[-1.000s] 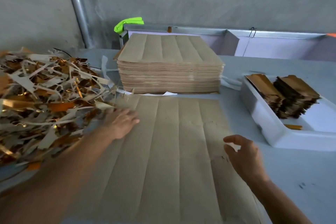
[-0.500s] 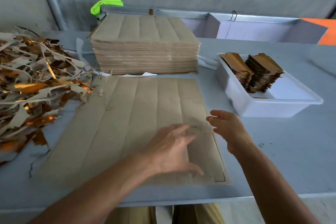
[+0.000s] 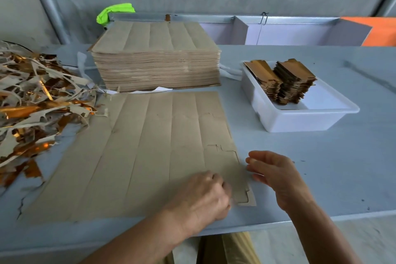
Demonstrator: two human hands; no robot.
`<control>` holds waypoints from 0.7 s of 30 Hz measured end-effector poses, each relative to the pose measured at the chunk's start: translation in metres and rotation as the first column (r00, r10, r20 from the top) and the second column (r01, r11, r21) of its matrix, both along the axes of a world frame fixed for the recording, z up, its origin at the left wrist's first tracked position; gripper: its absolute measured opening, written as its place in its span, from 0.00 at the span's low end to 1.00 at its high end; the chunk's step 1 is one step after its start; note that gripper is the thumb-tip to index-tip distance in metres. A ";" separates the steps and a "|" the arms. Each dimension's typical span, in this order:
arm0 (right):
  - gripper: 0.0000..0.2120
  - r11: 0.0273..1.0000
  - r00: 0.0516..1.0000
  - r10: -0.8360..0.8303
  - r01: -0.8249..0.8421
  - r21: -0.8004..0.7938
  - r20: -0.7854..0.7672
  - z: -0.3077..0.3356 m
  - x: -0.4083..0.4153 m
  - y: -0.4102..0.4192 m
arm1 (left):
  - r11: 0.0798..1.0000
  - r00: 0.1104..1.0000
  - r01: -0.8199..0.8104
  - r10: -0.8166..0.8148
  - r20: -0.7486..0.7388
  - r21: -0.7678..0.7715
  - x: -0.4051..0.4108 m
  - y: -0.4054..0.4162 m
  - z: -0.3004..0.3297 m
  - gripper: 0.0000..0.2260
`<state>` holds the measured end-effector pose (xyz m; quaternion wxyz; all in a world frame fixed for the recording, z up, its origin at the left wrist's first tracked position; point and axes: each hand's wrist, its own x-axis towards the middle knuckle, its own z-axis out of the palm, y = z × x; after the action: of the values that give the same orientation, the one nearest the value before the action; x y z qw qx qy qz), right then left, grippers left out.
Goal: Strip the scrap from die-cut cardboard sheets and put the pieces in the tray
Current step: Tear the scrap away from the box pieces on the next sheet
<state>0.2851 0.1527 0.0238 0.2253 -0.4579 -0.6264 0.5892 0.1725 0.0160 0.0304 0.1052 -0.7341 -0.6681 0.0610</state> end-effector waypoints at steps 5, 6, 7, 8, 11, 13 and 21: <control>0.07 0.998 0.998 0.030 -0.033 -0.056 -0.049 0.000 0.009 -0.002 | 0.997 0.982 -0.010 -0.004 0.189 0.076 -0.007 -0.002 -0.008 0.09; 0.06 0.997 0.998 0.043 -0.045 -0.057 -0.048 0.000 0.010 -0.003 | 0.988 0.957 -0.046 0.002 0.289 0.146 -0.011 -0.004 -0.009 0.10; 0.06 0.997 0.998 0.054 -0.056 -0.051 -0.043 0.002 0.010 -0.005 | 0.981 0.899 -0.089 0.004 0.438 0.175 -0.014 -0.005 -0.010 0.09; 0.06 0.997 0.997 0.058 -0.060 -0.044 -0.044 0.003 0.010 -0.006 | 0.971 0.830 -0.135 0.001 0.558 0.199 -0.017 -0.005 -0.008 0.08; 0.09 0.998 0.996 0.043 -0.046 -0.035 -0.081 0.009 0.008 -0.009 | 0.944 0.463 -0.322 0.086 0.882 0.077 -0.025 -0.010 -0.001 0.10; 0.08 0.999 0.995 0.041 -0.043 -0.014 -0.094 0.012 0.006 -0.011 | 0.923 0.295 -0.384 0.091 0.951 0.030 -0.031 -0.012 0.007 0.06; 0.11 0.995 0.990 0.045 -0.031 0.097 -0.136 0.025 -0.006 -0.020 | 0.868 -0.367 -0.479 -0.065 0.928 -0.129 -0.048 -0.011 0.022 0.08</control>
<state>0.2793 0.1331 0.0484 0.2782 -0.3928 -0.6451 0.5934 0.1248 0.0047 0.0525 -0.3685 -0.2963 -0.5949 -0.6500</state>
